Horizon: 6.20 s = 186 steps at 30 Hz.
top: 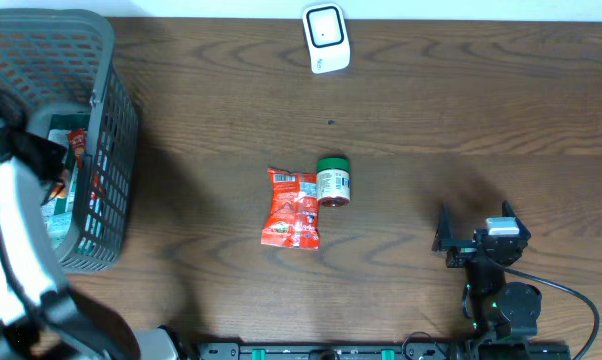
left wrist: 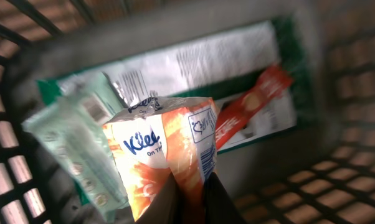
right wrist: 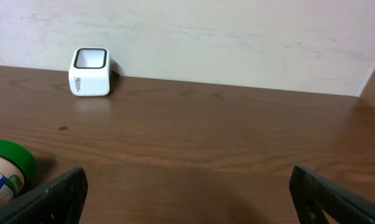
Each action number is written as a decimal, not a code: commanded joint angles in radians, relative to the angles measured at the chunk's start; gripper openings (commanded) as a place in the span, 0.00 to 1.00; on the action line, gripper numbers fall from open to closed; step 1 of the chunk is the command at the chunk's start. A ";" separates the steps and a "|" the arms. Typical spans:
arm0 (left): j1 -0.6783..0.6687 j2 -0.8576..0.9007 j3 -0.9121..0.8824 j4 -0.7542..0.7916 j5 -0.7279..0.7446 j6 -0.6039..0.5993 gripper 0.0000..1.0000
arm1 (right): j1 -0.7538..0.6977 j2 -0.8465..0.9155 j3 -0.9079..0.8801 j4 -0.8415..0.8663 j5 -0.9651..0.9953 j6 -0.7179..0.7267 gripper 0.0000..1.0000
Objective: Scan the item barcode
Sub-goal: 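Carry the tissue pack right of the jar and set it down, then return the left gripper into the basket and grasp the red Nescafe stick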
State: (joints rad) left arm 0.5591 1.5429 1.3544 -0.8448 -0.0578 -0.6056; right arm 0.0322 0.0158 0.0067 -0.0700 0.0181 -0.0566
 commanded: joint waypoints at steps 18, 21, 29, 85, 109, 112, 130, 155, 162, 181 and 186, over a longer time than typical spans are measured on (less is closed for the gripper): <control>-0.200 -0.320 0.000 0.075 0.989 0.363 0.08 | 0.000 -0.003 -0.001 -0.003 -0.001 -0.009 0.99; -0.318 -0.270 -0.010 0.055 0.990 0.391 0.07 | 0.000 -0.003 -0.001 -0.003 -0.001 -0.009 0.99; -0.663 -0.050 -0.010 0.154 1.060 0.395 0.07 | 0.000 -0.003 -0.001 -0.003 -0.001 -0.009 0.99; -1.251 0.578 0.021 0.945 0.789 -0.020 0.07 | 0.000 -0.003 -0.001 -0.003 -0.001 -0.009 0.99; -1.318 0.627 0.009 1.019 0.715 -0.032 0.08 | 0.000 -0.003 -0.001 -0.003 -0.001 -0.009 0.99; -1.322 0.627 0.008 1.019 0.697 -0.031 0.09 | 0.000 -0.003 -0.001 -0.003 -0.001 -0.009 0.99; -1.321 0.627 0.006 0.982 0.644 0.021 0.38 | 0.000 -0.003 -0.001 -0.003 -0.001 -0.009 0.99; -1.068 0.122 0.059 0.632 0.438 0.172 0.54 | 0.000 -0.003 -0.001 -0.003 -0.001 -0.009 0.99; -0.719 -0.148 0.141 0.250 0.119 0.232 0.73 | 0.000 -0.003 -0.001 -0.003 -0.001 -0.009 0.99; 0.018 0.106 0.139 0.065 0.133 0.343 0.79 | 0.000 -0.003 -0.001 -0.003 -0.001 -0.009 0.99; 0.018 0.275 0.139 0.075 0.188 0.388 0.78 | 0.000 -0.003 -0.001 -0.003 -0.001 -0.009 0.99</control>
State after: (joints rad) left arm 0.5751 1.7401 1.4918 -0.7700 0.0933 -0.2798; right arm 0.0322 0.0177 0.0063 -0.0700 0.0181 -0.0566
